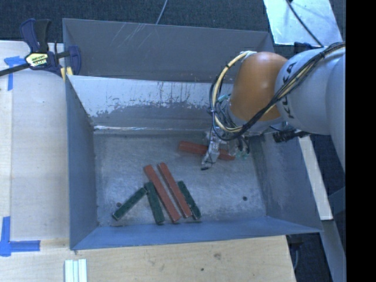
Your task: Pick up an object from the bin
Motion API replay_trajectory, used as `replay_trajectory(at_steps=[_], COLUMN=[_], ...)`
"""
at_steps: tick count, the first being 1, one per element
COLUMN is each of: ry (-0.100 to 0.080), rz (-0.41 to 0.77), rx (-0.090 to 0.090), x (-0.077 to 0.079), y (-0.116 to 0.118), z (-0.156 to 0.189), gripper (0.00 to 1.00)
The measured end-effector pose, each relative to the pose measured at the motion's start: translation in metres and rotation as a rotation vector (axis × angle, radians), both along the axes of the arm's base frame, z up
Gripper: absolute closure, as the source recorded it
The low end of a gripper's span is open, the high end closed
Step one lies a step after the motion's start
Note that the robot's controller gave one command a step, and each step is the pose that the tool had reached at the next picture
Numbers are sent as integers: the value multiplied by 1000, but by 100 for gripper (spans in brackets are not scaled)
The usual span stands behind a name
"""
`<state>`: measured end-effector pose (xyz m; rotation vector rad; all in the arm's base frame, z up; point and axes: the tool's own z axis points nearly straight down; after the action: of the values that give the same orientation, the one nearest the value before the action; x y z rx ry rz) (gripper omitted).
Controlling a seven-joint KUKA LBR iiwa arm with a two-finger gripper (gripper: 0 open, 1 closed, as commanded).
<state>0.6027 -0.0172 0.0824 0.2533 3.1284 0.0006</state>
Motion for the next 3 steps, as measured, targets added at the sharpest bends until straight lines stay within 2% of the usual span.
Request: replay_trajectory(at_steps=[3], ry=[0], rz=[0], rx=[0], x=[0], y=[0], z=[23], gripper=[100])
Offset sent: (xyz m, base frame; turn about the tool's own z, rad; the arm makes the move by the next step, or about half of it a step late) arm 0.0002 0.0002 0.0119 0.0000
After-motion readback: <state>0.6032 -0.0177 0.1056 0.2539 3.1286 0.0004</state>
